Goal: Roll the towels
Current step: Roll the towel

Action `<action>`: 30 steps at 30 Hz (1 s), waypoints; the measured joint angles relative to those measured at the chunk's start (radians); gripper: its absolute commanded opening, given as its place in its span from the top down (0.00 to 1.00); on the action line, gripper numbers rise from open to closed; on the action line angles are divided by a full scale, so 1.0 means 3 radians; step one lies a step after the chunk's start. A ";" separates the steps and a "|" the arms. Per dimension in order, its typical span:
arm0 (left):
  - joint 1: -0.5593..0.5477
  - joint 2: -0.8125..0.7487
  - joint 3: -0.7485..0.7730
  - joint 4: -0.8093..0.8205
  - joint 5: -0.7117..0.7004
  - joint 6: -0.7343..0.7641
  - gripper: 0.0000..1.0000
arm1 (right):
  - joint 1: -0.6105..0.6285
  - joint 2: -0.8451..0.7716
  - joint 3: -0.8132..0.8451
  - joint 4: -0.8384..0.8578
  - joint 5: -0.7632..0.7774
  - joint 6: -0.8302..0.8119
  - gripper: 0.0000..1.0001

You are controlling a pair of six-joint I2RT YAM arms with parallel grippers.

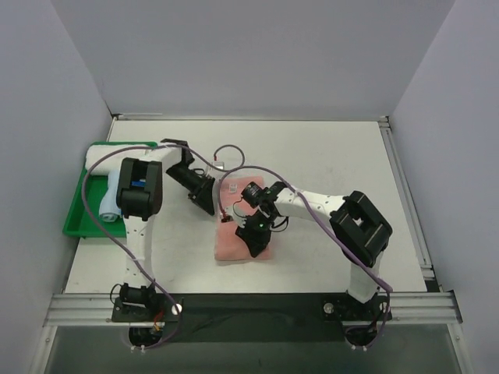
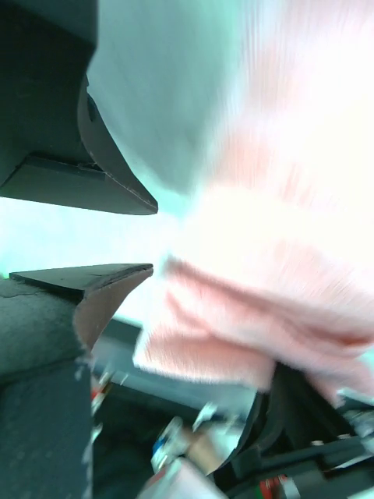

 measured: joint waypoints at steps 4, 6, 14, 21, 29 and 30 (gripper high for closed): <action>0.0273 -0.0038 0.0417 0.0139 -0.0010 0.0003 0.58 | -0.0098 0.0058 0.0020 -0.0284 -0.0243 0.0039 1.00; 0.0360 -0.0121 0.0476 0.0178 -0.0011 -0.0006 0.58 | -0.0197 0.0164 0.0089 -0.0421 -0.0371 0.0062 1.00; 0.0561 -0.1137 -0.0064 0.0467 0.0085 -0.0205 0.58 | -0.0514 0.0734 0.0454 -0.0885 -0.0997 0.0070 1.00; 0.0319 -0.2823 -0.1785 0.1467 -0.0270 -0.0518 0.44 | -0.0642 0.1300 0.0903 -0.1408 -0.1397 0.0031 1.00; -0.1481 -0.4177 -0.2869 0.2389 -0.1486 -0.0169 0.30 | -0.0757 0.1918 0.1433 -0.2098 -0.1827 -0.0150 1.00; -0.1651 -0.4195 -0.2922 0.2473 -0.1634 -0.0121 0.30 | -0.0771 0.1961 0.1486 -0.2153 -0.1874 -0.0198 1.00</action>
